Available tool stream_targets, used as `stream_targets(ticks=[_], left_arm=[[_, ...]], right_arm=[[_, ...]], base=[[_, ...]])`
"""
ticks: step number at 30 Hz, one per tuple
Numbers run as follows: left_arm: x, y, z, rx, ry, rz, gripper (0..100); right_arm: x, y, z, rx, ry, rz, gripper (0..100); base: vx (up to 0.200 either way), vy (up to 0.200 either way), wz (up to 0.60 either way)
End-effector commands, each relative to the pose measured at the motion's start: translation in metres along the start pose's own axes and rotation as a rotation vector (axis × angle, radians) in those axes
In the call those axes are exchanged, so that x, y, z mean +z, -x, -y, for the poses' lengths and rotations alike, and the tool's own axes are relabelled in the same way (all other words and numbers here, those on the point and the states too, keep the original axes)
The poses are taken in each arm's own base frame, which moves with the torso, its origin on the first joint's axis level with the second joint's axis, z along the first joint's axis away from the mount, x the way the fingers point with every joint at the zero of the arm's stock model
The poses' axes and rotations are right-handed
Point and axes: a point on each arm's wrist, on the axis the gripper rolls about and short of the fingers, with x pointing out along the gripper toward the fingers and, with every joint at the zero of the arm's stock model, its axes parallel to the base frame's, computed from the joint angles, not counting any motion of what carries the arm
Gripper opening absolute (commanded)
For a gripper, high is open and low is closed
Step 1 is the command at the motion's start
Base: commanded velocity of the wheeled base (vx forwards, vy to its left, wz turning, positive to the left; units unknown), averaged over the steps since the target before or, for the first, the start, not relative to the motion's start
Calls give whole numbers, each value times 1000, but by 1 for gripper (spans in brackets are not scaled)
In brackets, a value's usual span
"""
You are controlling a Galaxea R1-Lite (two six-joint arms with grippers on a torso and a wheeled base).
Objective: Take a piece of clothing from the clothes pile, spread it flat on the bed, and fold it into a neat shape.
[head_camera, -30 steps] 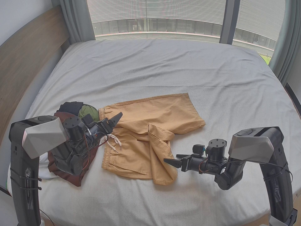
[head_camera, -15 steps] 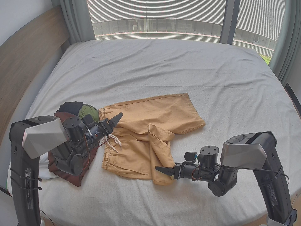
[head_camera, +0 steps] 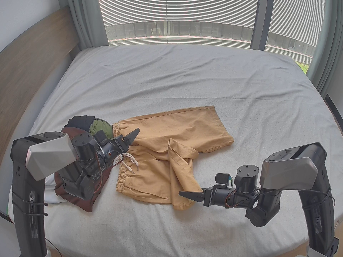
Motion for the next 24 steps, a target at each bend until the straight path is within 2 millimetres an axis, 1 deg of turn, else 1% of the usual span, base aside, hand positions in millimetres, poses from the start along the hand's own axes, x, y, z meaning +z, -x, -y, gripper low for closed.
stream_targets(ticks=[1,6,9,12,16,19,24], left_arm=[[-2,0,-1,3,2,-3,100],[-2,0,-1,2,0,-4,100],[-2,0,-1,3,0,-3,100],[-2,0,-1,3,0,-3,100],[-1,0,-1,1,0,-2,100],[-1,0,-1,1,0,-2,100],[-1,0,0,1,-1,0,100]], right_arm=[[7,8,-7,1,6,16,100],[9,13,-2,-18,0,24,100],[16,17,-5,-16,8,44,100],[18,19,-7,-16,5,46,100],[15,20,-5,-21,0,41,100],[18,22,-4,-27,-3,48,100],[11,28,-3,-42,-22,27,100]], base=[[0,0,0],[0,0,0],[0,0,0],[0,0,0],[0,0,0],[0,0,0],[0,0,0]])
